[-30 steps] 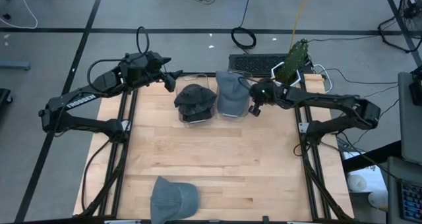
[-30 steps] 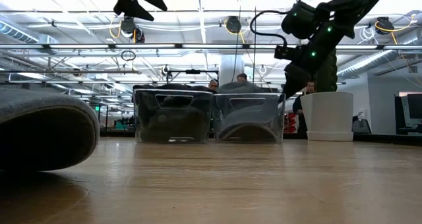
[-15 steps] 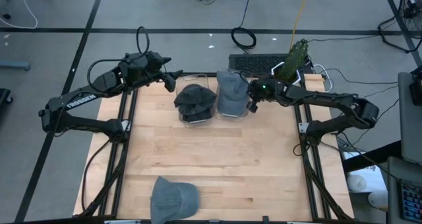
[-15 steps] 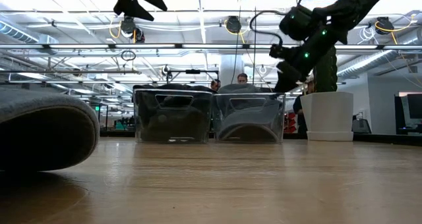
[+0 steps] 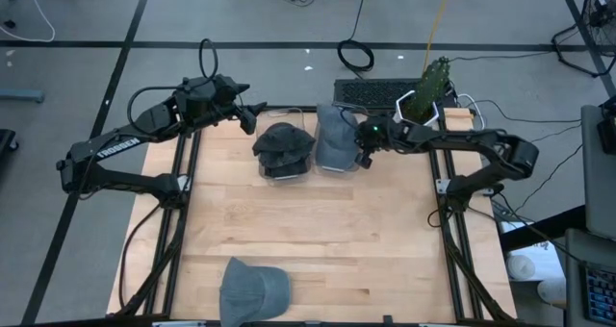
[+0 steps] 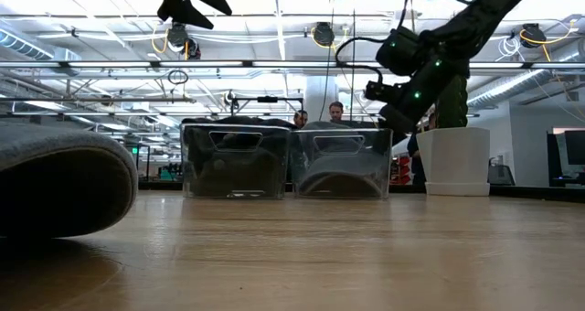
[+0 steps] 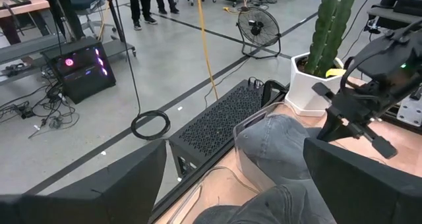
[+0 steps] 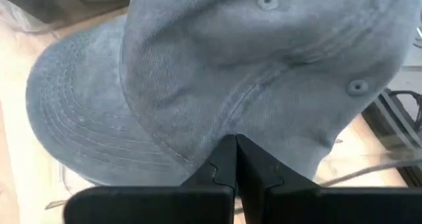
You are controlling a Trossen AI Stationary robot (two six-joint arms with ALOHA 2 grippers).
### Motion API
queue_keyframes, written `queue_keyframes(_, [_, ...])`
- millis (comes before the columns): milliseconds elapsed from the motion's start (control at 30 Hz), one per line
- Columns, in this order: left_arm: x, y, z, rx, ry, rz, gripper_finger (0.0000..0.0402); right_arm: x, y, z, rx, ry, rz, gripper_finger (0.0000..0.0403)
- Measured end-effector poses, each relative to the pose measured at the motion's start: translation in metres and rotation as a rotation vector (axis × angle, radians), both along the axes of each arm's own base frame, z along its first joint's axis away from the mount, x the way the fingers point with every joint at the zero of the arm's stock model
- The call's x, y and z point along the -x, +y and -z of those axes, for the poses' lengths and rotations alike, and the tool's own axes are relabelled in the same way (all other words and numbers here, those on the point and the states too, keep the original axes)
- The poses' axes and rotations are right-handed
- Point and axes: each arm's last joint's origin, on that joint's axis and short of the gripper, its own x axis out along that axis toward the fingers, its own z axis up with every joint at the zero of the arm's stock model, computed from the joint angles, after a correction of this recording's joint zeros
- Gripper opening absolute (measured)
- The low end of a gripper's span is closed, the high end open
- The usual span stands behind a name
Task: Pick & Place hat
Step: Put the top gray cap into the right transparent bin
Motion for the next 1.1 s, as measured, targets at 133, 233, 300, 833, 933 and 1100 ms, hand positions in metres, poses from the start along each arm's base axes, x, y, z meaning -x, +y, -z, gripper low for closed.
queue_keyframes(133, [0.0, 0.0, 0.0, 0.0, 0.0, 0.0, 0.0365, -0.002, -0.001, 0.006, -0.015, 0.02, -0.032, 0.0])
queue_keyframes(233, [0.0, 0.0, 0.0, 0.0, 0.0, 0.0, 0.0365, -0.001, 0.001, 0.008, -0.035, 0.031, -0.054, 0.0])
queue_keyframes(300, [0.0, 0.0, 0.0, 0.0, 0.0, 0.0, 0.0365, 0.0, 0.001, 0.009, -0.045, 0.05, -0.06, 0.0])
queue_keyframes(833, [0.0, 0.0, 0.0, 0.0, 0.0, 0.0, 0.0365, 0.003, 0.012, 0.009, -0.116, 0.126, -0.101, 0.0])
queue_keyframes(933, [0.0, 0.0, 0.0, 0.0, 0.0, 0.0, 0.0365, -0.001, 0.012, 0.004, -0.108, 0.122, -0.111, 0.0])
queue_keyframes(1100, [0.0, 0.0, 0.0, 0.0, 0.0, 0.0, 0.0365, -0.003, 0.011, -0.001, -0.092, 0.12, -0.135, 0.0])
